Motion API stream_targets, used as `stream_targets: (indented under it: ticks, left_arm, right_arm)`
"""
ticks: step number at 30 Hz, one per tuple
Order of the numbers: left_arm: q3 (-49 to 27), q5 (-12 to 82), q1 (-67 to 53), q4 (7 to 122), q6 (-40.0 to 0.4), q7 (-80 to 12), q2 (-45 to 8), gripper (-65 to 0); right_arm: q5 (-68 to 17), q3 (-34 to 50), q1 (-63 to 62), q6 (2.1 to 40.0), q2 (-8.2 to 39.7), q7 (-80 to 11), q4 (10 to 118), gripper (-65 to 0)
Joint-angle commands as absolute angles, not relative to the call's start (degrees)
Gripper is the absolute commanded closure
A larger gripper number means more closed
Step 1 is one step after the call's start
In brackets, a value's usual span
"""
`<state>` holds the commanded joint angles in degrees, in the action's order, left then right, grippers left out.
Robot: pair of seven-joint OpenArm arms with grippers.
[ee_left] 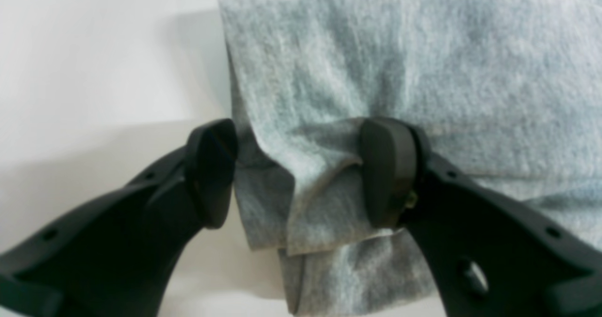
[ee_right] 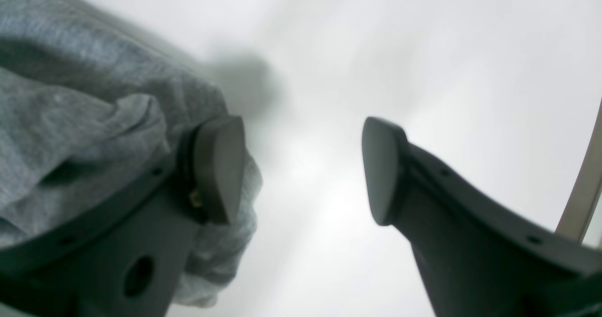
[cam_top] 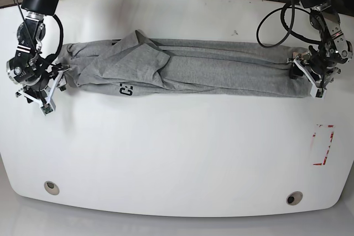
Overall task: Fold the T-shirt properly
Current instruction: 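Hold the strip end with the right gripper and straighten it, then pull the strip taut between both grippers, left gripper drawing its end outward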
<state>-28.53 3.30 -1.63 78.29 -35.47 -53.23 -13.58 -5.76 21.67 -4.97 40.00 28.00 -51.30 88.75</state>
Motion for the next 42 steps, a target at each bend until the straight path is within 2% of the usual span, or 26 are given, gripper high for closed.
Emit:
stream_targets:
  ticks: [3,10,20,22,24,26,28,29,30,36,42]
  left_arm:
    - [-28.53,3.3,-1.63,78.29,-35.47,-53.23,-13.58,-39.0]
    - [-28.7,3.3,-1.71,78.29,-35.56,-53.23,-13.76,-39.0]
    - [-28.7,3.3,-1.71,78.29,-35.47,-53.23,-13.58,-39.0]
    - [-28.62,3.3,-1.63,78.29,-35.47,-53.23,-13.58,-39.0]
    - [-28.62,3.3,-1.63,78.29,-35.47,-53.23,-13.58,-39.0]
    - [-28.62,3.3,-1.63,78.29,-35.38,-53.23,-13.58,-39.0]
    - [-28.62,3.3,-1.63,78.29,-35.38,-53.23,-13.58,-39.0]
    - [-28.62,3.3,-1.63,78.29,-35.38,-53.23,-13.58,-39.0]
    - [-28.7,3.3,-1.63,78.29,-35.38,-53.23,-13.58,-39.0]
    - [-28.79,3.3,-1.63,78.29,-35.47,-53.23,-13.58,-39.0]
    - [-28.88,3.3,-1.71,78.29,-35.47,-53.23,-13.49,-39.0]
  right_arm:
    - [-5.76,21.58,-4.97,40.0,27.47,-51.91,90.77,-37.3]
    - [-5.76,21.67,-4.97,40.0,21.41,-58.68,98.33,-37.3]
    - [-5.41,21.85,-3.03,40.0,8.84,-68.18,109.49,-36.5]
    - [-5.32,21.67,-1.8,40.0,7.16,-68.35,111.25,-33.3]
    - [-5.32,21.49,-0.66,40.0,5.93,-68.35,112.4,-27.0]
    - [-5.41,21.58,0.22,40.0,5.41,-68.35,112.48,-19.2]
    - [-5.41,21.76,1.1,40.0,5.32,-68.35,112.31,-7.5]
    - [-5.41,21.76,1.19,40.0,5.32,-68.35,112.22,-5.4]
    - [-5.32,21.76,1.45,40.0,5.32,-68.18,111.69,0.0]
    - [-5.58,21.76,2.33,40.0,6.9,-65.1,106.77,-2.1]
    - [-5.41,21.41,2.07,40.0,9.8,-57.45,95.52,-2.2]
